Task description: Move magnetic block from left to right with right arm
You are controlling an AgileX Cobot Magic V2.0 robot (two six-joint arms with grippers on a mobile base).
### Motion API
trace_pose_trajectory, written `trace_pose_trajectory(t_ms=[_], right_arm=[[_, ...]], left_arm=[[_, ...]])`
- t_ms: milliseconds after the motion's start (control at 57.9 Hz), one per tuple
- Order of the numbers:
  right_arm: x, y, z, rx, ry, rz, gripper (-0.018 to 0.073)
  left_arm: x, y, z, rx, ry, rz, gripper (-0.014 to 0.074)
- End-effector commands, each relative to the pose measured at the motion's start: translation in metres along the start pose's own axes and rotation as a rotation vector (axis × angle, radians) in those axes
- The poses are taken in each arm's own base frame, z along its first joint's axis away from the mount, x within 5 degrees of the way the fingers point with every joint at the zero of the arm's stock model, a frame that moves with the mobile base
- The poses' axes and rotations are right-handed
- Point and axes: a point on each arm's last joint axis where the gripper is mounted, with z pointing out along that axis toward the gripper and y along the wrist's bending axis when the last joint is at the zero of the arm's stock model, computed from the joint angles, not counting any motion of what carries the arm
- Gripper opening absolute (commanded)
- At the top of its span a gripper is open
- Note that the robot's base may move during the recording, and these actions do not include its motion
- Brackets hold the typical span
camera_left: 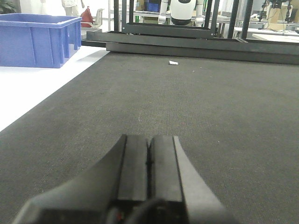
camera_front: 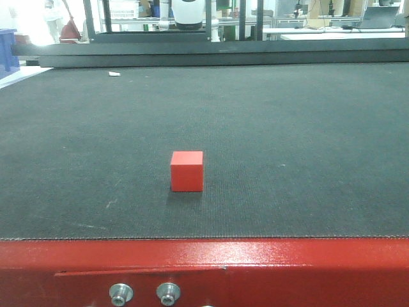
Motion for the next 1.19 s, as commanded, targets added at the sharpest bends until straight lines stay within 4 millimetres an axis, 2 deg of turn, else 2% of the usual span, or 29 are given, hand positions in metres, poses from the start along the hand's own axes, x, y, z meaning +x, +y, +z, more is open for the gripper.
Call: trace_pose_trajectory(t_ms=[0, 846, 1002, 1175], right_arm=[[-0.01, 0.0, -0.002, -0.001, -0.108, -0.017, 0.0069], [-0.011, 0.0, -0.002, -0.001, -0.119, -0.009, 0.0069], [-0.03, 0.002, -0.006, -0.006, -0.113, 0.005, 0.0069], [-0.053, 0.004, -0.011, -0.013, -0.004, 0.003, 0.0069]], left_arm=[[-0.005, 0.0, -0.001, -0.002, -0.085, -0.01, -0.0126], [-0.005, 0.0, -0.001, -0.002, -0.085, -0.01, -0.0126], [-0.005, 0.0, -0.001, -0.002, -0.085, -0.01, -0.0126], [-0.005, 0.0, -0.001, -0.002, -0.085, -0.01, -0.0126]])
